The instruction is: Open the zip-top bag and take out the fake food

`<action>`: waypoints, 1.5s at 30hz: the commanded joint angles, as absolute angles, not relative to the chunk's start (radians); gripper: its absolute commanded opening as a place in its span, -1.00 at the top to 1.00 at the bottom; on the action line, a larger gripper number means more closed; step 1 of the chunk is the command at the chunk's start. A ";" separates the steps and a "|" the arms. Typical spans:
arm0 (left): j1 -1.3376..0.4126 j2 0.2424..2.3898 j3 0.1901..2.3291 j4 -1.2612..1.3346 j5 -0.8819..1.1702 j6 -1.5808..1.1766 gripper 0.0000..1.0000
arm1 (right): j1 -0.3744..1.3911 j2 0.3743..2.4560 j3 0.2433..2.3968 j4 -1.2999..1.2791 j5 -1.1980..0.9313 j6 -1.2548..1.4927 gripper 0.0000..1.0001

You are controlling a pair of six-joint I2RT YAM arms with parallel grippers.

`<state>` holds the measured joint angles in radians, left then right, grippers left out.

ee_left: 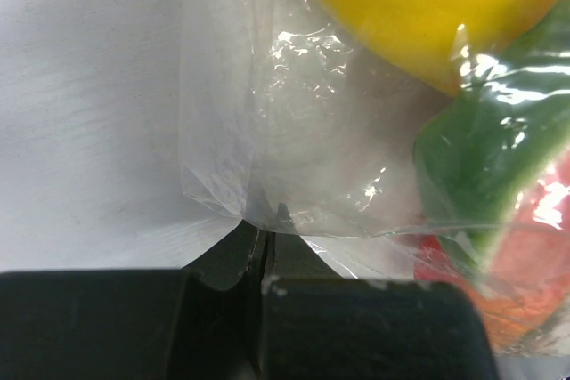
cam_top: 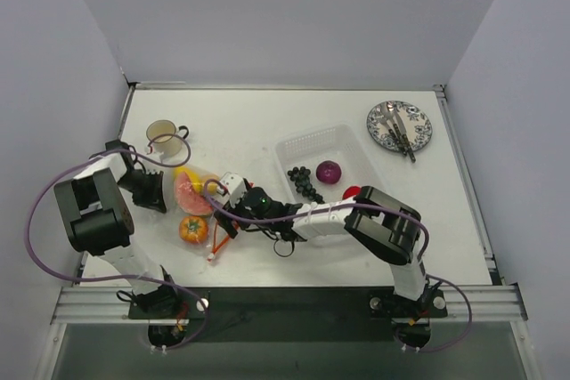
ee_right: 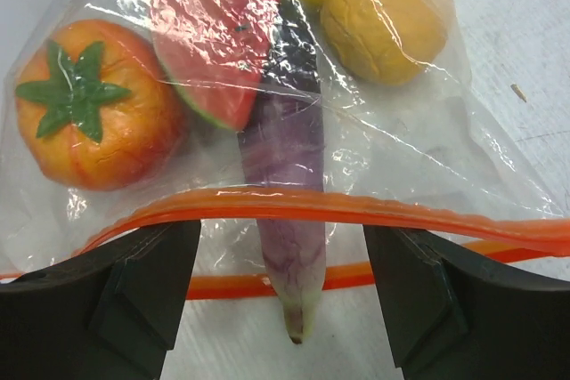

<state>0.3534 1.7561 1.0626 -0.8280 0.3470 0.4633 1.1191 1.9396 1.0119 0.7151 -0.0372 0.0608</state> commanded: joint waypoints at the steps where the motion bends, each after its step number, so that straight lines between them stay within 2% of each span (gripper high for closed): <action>1: 0.348 1.738 1.069 -0.818 0.356 0.476 1.00 | 1.089 1.988 1.063 0.753 -0.074 0.104 -0.50; 5: 0.348 1.740 1.071 -0.819 0.354 0.479 1.00 | 1.085 2.017 1.065 0.746 -0.078 0.107 -0.48; 8: 0.348 1.740 1.062 -0.815 0.351 0.479 1.00 | 1.086 2.016 1.045 0.749 -0.078 0.112 -0.37; 10: 0.348 1.743 1.057 -0.810 0.350 0.479 1.00 | 1.086 2.005 1.031 0.759 -0.074 0.112 -0.12; 11: 0.348 1.744 1.057 -0.808 0.350 0.479 1.00 | 1.088 1.985 1.017 0.758 -0.068 0.113 0.14; 15: 0.348 1.743 1.057 -0.805 0.344 0.476 1.00 | 1.094 1.870 0.974 0.709 -0.008 0.112 0.95; 16: 0.350 1.741 1.057 -0.804 0.341 0.476 1.00 | 1.094 1.840 0.966 0.662 -0.003 0.110 1.00; 28: 0.351 1.720 1.101 -0.825 0.365 0.460 1.00 | 1.010 1.356 0.784 0.334 0.159 0.175 1.00; 31: 0.339 1.701 1.124 -0.848 0.383 0.448 1.00 | 0.942 1.251 0.724 0.299 0.262 0.198 1.00; 37: 0.293 1.648 1.166 -0.903 0.416 0.434 1.00 | 0.842 1.247 0.709 0.247 0.615 0.241 1.00; 40: 0.267 1.618 1.184 -0.933 0.440 0.425 1.00 | 0.792 1.317 0.753 0.210 0.699 0.252 0.77; 43: 0.259 1.602 1.229 -0.976 0.480 0.408 1.00 | 0.784 1.373 0.813 0.184 0.712 0.244 -0.12; 44: 0.256 1.595 1.255 -0.997 0.498 0.403 1.00 | 0.794 1.381 0.828 0.169 0.716 0.245 -0.64; 45: 0.255 1.592 1.265 -1.008 0.508 0.400 1.00 | 0.807 1.382 0.842 0.173 0.721 0.242 -0.77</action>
